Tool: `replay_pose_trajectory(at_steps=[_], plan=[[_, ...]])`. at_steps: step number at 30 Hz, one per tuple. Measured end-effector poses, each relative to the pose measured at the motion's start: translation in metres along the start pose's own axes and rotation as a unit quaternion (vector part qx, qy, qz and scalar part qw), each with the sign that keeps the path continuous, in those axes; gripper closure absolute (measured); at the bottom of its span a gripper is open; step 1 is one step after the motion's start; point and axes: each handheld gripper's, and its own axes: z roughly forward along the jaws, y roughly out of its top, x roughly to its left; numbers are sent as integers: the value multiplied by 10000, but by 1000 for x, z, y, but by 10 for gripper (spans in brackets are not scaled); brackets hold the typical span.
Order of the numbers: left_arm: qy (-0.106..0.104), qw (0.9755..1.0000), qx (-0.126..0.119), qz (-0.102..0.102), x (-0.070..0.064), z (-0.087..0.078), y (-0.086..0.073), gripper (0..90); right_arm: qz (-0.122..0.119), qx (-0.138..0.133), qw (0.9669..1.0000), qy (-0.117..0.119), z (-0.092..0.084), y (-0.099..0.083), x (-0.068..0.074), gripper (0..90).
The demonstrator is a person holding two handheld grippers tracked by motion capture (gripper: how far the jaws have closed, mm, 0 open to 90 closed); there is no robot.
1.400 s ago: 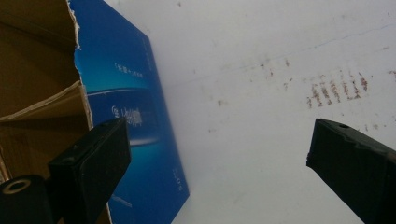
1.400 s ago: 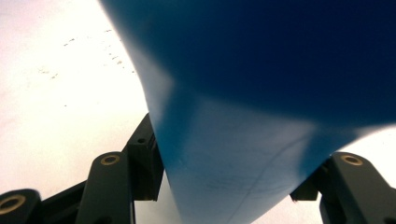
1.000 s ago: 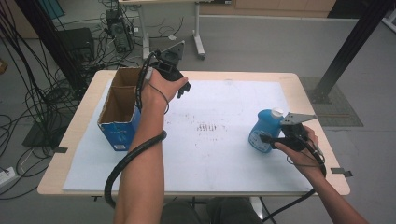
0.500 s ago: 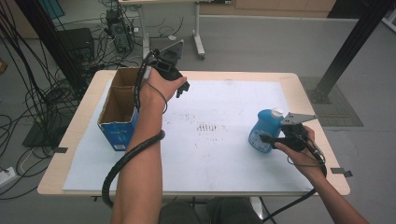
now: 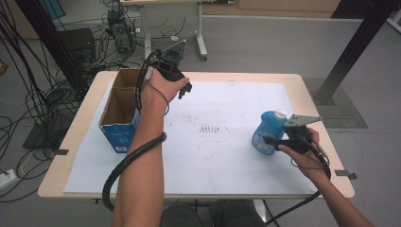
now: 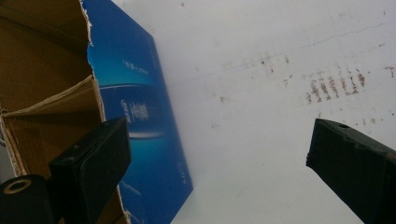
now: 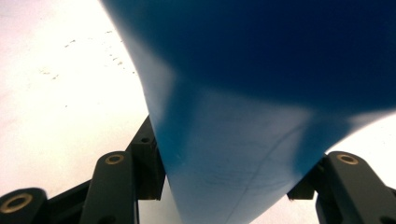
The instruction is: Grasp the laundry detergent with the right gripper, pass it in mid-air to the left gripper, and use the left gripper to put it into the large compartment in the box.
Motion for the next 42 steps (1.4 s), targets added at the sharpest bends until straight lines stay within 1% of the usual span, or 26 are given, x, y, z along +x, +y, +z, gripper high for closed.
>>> replay_pose_trajectory(at_steps=[6,12,21,31,33,34,37,38,39,42], plan=[[5,10000,-24,-16,0,-2,0,66,-3,-4,10000,4,0,0,0,449],[-20,10000,-20,19,-2,-3,0,66,13,-17,10000,-11,0,-1,0,454],[-55,10000,-35,-25,1,-1,0,66,14,-16,10000,-6,0,-1,0,457],[-60,9999,-7,151,4,1,2,66,16,-9,10000,0,0,0,0,458],[-121,9996,1,272,2,1,3,66,17,1,10000,4,0,0,0,458],[-121,9996,1,272,2,1,3,66,22,24,10000,14,0,1,-1,457],[-233,9990,-78,360,2,-3,7,66,50,138,9999,53,0,4,-2,457],[-233,9990,-78,360,2,-3,7,66,50,138,9999,53,0,4,-2,457],[-260,9986,-97,439,3,-6,9,66,135,220,9996,100,0,7,-4,456],[-274,9980,-108,552,5,-12,13,66,307,383,9986,213,1,14,-10,457]])
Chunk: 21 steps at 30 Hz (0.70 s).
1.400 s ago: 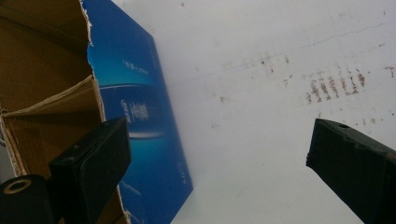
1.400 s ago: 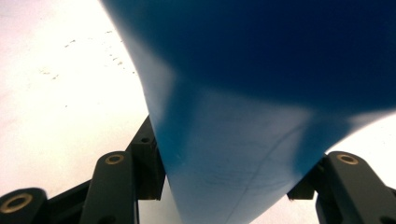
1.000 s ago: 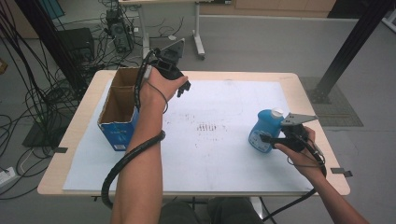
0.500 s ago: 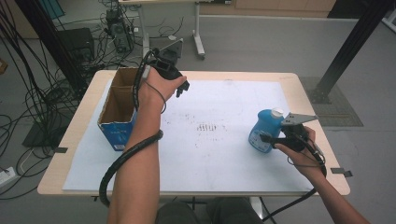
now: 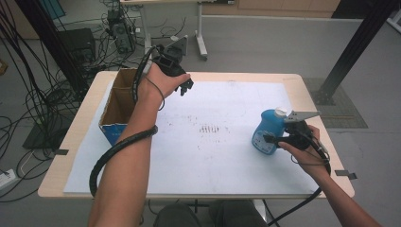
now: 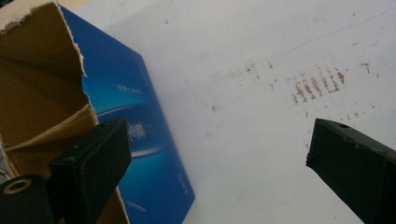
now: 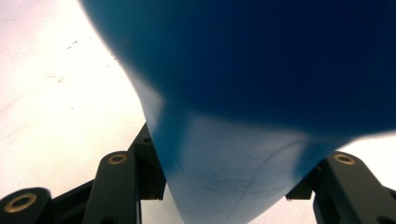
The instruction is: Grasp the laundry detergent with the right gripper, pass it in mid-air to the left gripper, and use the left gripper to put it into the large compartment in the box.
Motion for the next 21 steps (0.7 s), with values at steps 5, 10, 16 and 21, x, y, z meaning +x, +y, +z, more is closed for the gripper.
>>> replay_pose_trajectory(at_steps=[5,10,16,21], plan=[[-65,9995,-70,284,2,-10,4,78,43,85,9999,78,1,11,-3,457],[-176,9983,-111,550,7,-20,8,81,115,59,9996,243,-4,36,-6,457],[-303,9952,-140,922,10,-29,11,81,78,285,9986,449,-3,73,-7,456],[-406,9894,-85,1389,13,-36,13,72,-34,470,9970,612,3,98,-5,454]])
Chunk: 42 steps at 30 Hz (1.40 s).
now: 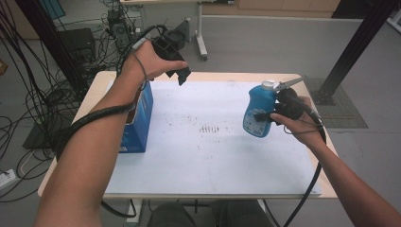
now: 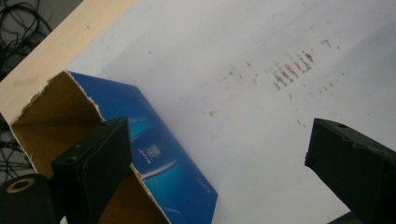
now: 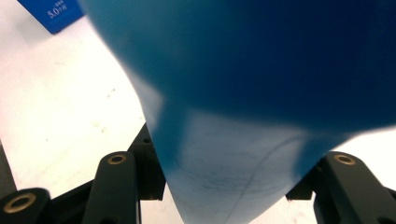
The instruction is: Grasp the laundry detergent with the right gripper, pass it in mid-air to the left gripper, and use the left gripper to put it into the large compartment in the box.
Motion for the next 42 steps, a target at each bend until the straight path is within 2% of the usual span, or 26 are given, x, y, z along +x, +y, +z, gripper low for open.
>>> replay_pose_trajectory(at_steps=[2,3,6,8,10,13,14,16,17,18,19,20,22,23,25,26,29,30,32,33,34,37,38,40,41,42], plan=[[-7,9999,49,163,2,-1,0,72,-29,19,10000,20,1,5,1,454],[-41,9996,85,257,2,-1,0,71,-102,48,9999,60,5,15,2,453],[-131,9984,130,537,4,-1,-1,71,-267,62,9995,145,11,31,7,452],[-57,9966,7,816,3,-4,-1,75,-331,89,9992,197,14,38,8,452],[-115,9942,-159,1056,3,-10,1,81,-447,141,9985,280,23,54,12,451],[-195,9927,-196,1177,3,-14,2,68,-563,125,9978,327,30,67,16,451],[-236,9910,-234,1300,3,-19,5,68,-601,89,9975,364,34,72,18,450],[-249,9902,-242,1350,2,-22,5,68,-679,83,9967,434,40,80,22,451],[-243,9887,-264,1454,1,-24,5,69,-679,83,9967,434,40,80,22,451],[-293,9857,-338,1624,-2,-30,4,70,-771,72,9958,497,46,87,27,451],[-322,9842,-376,1698,-2,-32,4,69,-825,77,9951,537,49,90,29,450],[-322,9842,-376,1698,-2,-32,4,68,-882,72,9944,570,52,93,32,450],[-329,9820,-407,1813,-3,-38,1,67,-1026,45,9929,606,58,99,37,450],[-343,9818,-403,1825,-3,-40,1,67,-1110,52,9919,622,61,102,40,450],[-324,9815,-398,1846,-3,-41,-1,66,-1285,49,9891,716,66,107,46,448],[-342,9804,-408,1896,-5,-44,-4,66,-1342,37,9877,799,69,108,49,449],[-365,9794,-403,1944,-6,-46,-7,64,-1392,3,9858,941,75,111,53,449],[-372,9791,-381,1962,-6,-46,-9,63,-1512,-17,9833,1011,81,114,58,449],[-342,9792,-346,1970,-7,-47,-11,63,-1617,-28,9812,1053,86,117,63,449],[-309,9781,-333,2030,-7,-48,-13,63,-1666,-42,9798,1108,89,118,66,449],[-309,9781,-333,2030,-7,-48,-13,62,-1666,-42,9798,1108,89,118,66,449],[-233,9779,-244,2064,-8,-46,-16,62,-1823,-127,9746,1294,97,121,76,448],[-253,9773,-200,2094,-8,-45,-17,62,-1823,-127,9746,1294,97,121,76,448],[-276,9768,-145,2119,-9,-44,-18,63,-1897,-135,9721,1372,101,122,81,448],[-356,9759,-105,2150,-11,-42,-18,63,-1965,-123,9700,1423,105,123,86,448],[-356,9759,-105,2150,-11,-42,-18,62,-1965,-123,9700,1423,105,123,86,448]])
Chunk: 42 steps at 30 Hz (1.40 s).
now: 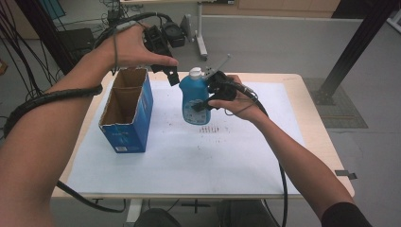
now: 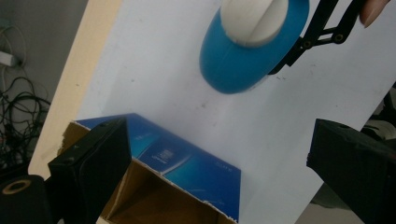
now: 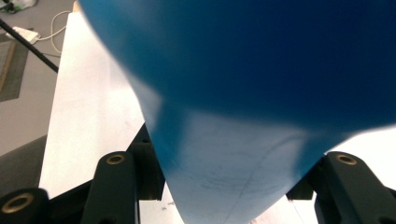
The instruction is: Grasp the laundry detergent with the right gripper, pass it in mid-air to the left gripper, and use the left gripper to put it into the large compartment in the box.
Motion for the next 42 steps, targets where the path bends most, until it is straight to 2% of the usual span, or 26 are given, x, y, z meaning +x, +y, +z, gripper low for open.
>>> replay_pose_trajectory(at_steps=[3,7,8,11,17,26,34,35,42], plan=[[-55,10000,-1,63,-2,2,2,62,-53,6,10000,48,6,2,2,447],[-98,9997,100,196,-7,6,5,60,-148,-126,9997,141,14,5,8,446],[-130,9996,94,225,-8,8,5,56,-225,-154,9993,252,16,6,11,446],[-205,9992,160,290,-10,12,5,55,-296,-110,9988,369,20,8,15,446],[-252,9985,218,428,-15,19,8,55,-420,-139,9981,428,26,11,21,446],[-285,9978,252,539,-18,26,10,53,-588,-255,9967,500,23,14,25,446],[-422,9970,283,584,-19,33,11,52,-626,-335,9959,561,21,15,26,445],[-418,9967,327,622,-20,35,12,54,-573,-376,9955,662,19,15,27,445],[-486,9960,340,666,-21,41,14,53,-642,-424,9948,669,16,15,27,445]])
